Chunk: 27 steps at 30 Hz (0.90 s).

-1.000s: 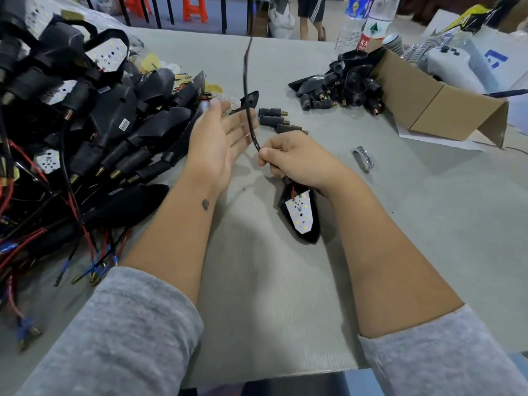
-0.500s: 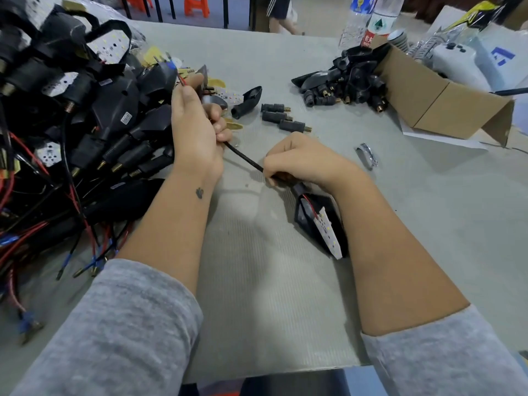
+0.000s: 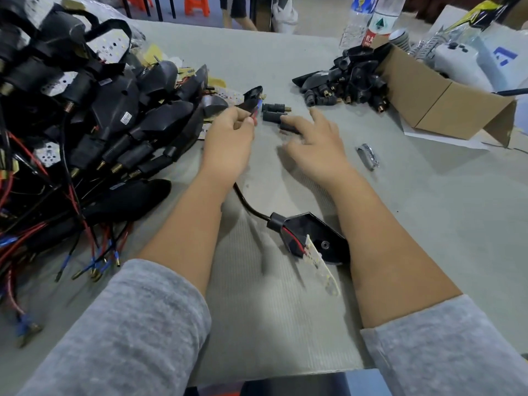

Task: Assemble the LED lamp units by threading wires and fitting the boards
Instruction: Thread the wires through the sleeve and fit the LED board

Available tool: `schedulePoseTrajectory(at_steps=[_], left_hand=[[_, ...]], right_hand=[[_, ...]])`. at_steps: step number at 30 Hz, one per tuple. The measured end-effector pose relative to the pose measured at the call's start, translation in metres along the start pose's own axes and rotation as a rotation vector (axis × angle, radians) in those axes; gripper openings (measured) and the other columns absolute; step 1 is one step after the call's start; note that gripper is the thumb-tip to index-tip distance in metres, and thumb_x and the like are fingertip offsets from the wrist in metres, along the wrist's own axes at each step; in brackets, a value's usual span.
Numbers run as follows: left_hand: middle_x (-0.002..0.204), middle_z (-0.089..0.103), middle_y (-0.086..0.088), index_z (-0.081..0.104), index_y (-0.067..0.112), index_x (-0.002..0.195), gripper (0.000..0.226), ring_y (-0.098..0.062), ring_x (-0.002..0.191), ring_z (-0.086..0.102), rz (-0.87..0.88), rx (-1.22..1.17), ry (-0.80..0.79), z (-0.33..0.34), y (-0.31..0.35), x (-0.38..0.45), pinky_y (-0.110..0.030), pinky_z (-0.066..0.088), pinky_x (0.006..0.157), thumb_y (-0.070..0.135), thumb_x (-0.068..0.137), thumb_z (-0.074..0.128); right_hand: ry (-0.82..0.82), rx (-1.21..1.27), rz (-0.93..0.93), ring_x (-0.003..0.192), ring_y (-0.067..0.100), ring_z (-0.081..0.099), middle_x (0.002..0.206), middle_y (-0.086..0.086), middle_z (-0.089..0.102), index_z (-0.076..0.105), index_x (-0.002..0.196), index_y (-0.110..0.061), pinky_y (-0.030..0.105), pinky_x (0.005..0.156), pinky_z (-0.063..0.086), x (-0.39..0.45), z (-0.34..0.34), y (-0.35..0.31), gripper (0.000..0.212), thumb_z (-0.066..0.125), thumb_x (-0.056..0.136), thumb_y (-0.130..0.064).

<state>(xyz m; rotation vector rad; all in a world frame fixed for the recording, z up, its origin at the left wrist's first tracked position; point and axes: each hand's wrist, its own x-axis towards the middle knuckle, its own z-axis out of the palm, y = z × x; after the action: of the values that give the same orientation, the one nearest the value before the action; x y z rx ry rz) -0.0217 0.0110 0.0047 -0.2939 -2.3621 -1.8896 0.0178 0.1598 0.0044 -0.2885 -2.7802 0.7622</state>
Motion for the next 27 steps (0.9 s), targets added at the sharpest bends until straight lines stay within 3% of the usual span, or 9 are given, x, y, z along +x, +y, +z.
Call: schedulePoseTrajectory(at_steps=[2, 6, 9, 12, 15, 19, 21, 23, 27], left_hand=[[0.061, 0.054, 0.006, 0.059, 0.017, 0.088, 0.016, 0.003, 0.05, 0.043, 0.005, 0.011, -0.008, 0.001, -0.001, -0.001, -0.013, 0.034, 0.052, 0.016, 0.097, 0.046], [0.055, 0.055, 0.005, 0.058, 0.014, 0.093, 0.017, 0.004, 0.044, 0.042, 0.003, 0.005, -0.007, 0.001, 0.002, -0.004, -0.009, 0.033, 0.046, 0.017, 0.099, 0.043], [0.058, 0.058, 0.006, 0.055, 0.016, 0.095, 0.014, 0.005, 0.049, 0.047, 0.02, 0.077, -0.017, 0.001, 0.002, -0.006, -0.009, 0.036, 0.051, 0.02, 0.1, 0.042], [0.063, 0.06, 0.006, 0.053, 0.022, 0.089, 0.012, -0.005, 0.062, 0.052, 0.025, 0.116, -0.036, 0.002, 0.002, -0.007, -0.024, 0.041, 0.064, 0.022, 0.099, 0.046], [0.062, 0.059, 0.004, 0.053, 0.024, 0.082, 0.015, -0.009, 0.061, 0.052, 0.019, 0.098, -0.047, 0.002, 0.003, -0.008, -0.028, 0.042, 0.068, 0.022, 0.097, 0.051], [0.06, 0.058, 0.005, 0.061, 0.02, 0.078, 0.018, -0.012, 0.06, 0.05, 0.021, 0.096, -0.057, 0.001, 0.003, -0.009, -0.028, 0.043, 0.067, 0.026, 0.094, 0.056], [0.059, 0.058, 0.005, 0.064, 0.017, 0.077, 0.02, -0.012, 0.058, 0.049, 0.039, 0.098, -0.064, 0.001, 0.004, -0.011, -0.027, 0.041, 0.064, 0.027, 0.093, 0.059], [0.06, 0.058, 0.002, 0.067, 0.014, 0.077, 0.019, -0.011, 0.057, 0.047, 0.055, 0.101, -0.071, 0.0, 0.004, -0.012, -0.026, 0.04, 0.062, 0.026, 0.092, 0.06], [0.064, 0.062, 0.0, 0.068, 0.016, 0.074, 0.017, -0.012, 0.061, 0.051, 0.066, 0.083, -0.091, -0.001, 0.003, -0.011, -0.026, 0.041, 0.063, 0.022, 0.089, 0.063]], right_hand=[[-0.075, -0.151, -0.021, 0.146, 0.027, 0.012, 0.162, 0.009, 0.014, 0.039, 0.144, -0.042, 0.042, 0.116, 0.013, 0.003, 0.004, 0.001, 0.049, 0.046, 0.095, -0.041], [-0.013, -0.185, -0.025, 0.139, 0.025, 0.025, 0.151, 0.003, 0.031, 0.049, 0.138, -0.031, 0.038, 0.11, 0.019, 0.005, 0.005, 0.003, 0.045, 0.047, 0.095, -0.045], [0.046, -0.118, 0.021, 0.13, 0.023, 0.034, 0.137, 0.001, 0.038, 0.058, 0.129, -0.024, 0.035, 0.104, 0.027, 0.006, 0.004, 0.004, 0.04, 0.05, 0.093, -0.04], [0.062, -0.092, 0.083, 0.128, 0.024, 0.037, 0.132, 0.003, 0.046, 0.063, 0.124, -0.023, 0.034, 0.101, 0.031, 0.007, 0.002, 0.006, 0.036, 0.049, 0.092, -0.034], [0.104, -0.048, 0.077, 0.122, 0.029, 0.045, 0.125, 0.009, 0.054, 0.066, 0.105, -0.024, 0.033, 0.095, 0.037, 0.009, 0.001, 0.008, 0.02, 0.056, 0.088, -0.026], [0.158, 0.014, 0.128, 0.111, 0.027, 0.055, 0.117, 0.007, 0.061, 0.067, 0.104, -0.024, 0.028, 0.085, 0.041, 0.007, 0.0, 0.007, 0.02, 0.064, 0.084, -0.024], [0.188, 0.072, 0.152, 0.102, 0.025, 0.058, 0.105, 0.002, 0.064, 0.06, 0.088, -0.026, 0.029, 0.08, 0.043, 0.003, 0.0, 0.006, 0.01, 0.065, 0.083, -0.02], [0.215, 0.144, 0.175, 0.092, 0.022, 0.059, 0.091, -0.003, 0.063, 0.054, 0.082, -0.025, 0.032, 0.075, 0.046, -0.001, -0.002, 0.003, 0.014, 0.062, 0.081, -0.014], [0.209, 0.671, 0.157, 0.062, 0.014, 0.053, 0.07, -0.004, 0.055, 0.054, 0.08, -0.025, 0.021, 0.057, 0.043, -0.009, -0.009, -0.009, 0.022, 0.064, 0.078, -0.005]])
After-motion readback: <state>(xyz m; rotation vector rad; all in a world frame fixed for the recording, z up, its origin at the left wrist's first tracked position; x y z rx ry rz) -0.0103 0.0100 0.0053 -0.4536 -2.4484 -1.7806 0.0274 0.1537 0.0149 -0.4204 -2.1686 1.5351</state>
